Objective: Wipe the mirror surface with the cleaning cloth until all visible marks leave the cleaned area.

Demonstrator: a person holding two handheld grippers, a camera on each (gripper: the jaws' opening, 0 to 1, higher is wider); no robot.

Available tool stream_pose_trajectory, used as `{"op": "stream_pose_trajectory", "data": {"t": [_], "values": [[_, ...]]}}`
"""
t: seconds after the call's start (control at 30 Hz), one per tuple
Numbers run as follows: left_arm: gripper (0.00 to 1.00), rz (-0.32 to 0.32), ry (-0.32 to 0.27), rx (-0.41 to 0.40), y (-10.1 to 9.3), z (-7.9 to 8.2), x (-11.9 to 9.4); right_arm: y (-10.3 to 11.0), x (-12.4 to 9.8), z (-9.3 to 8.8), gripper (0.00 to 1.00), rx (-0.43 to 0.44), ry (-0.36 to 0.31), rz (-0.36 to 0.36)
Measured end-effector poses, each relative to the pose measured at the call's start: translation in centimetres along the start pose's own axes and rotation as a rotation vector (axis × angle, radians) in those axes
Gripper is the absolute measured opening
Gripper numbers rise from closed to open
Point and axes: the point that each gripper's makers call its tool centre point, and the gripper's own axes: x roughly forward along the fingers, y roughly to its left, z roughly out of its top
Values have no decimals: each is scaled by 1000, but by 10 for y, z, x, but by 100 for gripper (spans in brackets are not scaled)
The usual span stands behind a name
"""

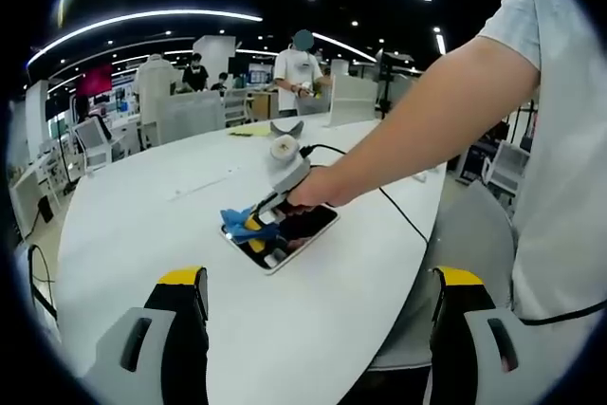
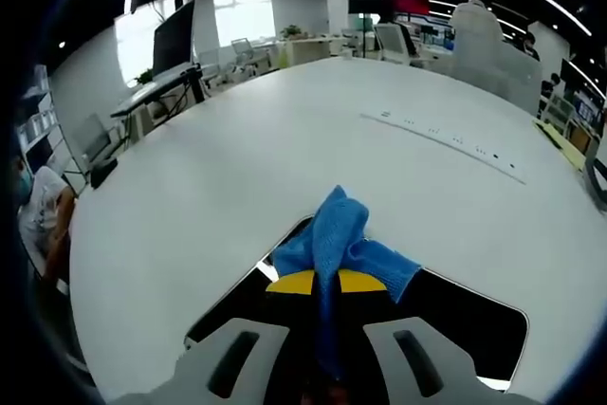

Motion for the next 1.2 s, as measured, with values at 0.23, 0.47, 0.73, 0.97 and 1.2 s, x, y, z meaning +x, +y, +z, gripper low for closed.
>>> {"op": "stream_pose_trajectory", "data": {"t": [0.23, 0.47, 0.73, 0.97, 1.2], "values": [[99, -5, 0, 12, -5, 1, -1, 12, -3, -5, 2, -13, 0, 15], [99, -4, -11, 1, -9, 0, -2, 23, -8, -10, 2, -15, -1, 25], [99, -6, -1, 14, -13, -2, -3, 31, -11, -13, 2, -17, 2, 32], [99, -7, 6, 24, -16, -3, -3, 41, -15, -17, 2, -25, 4, 44], [99, -9, 6, 37, -22, -2, -3, 45, -17, -19, 2, -25, 9, 54]]}}
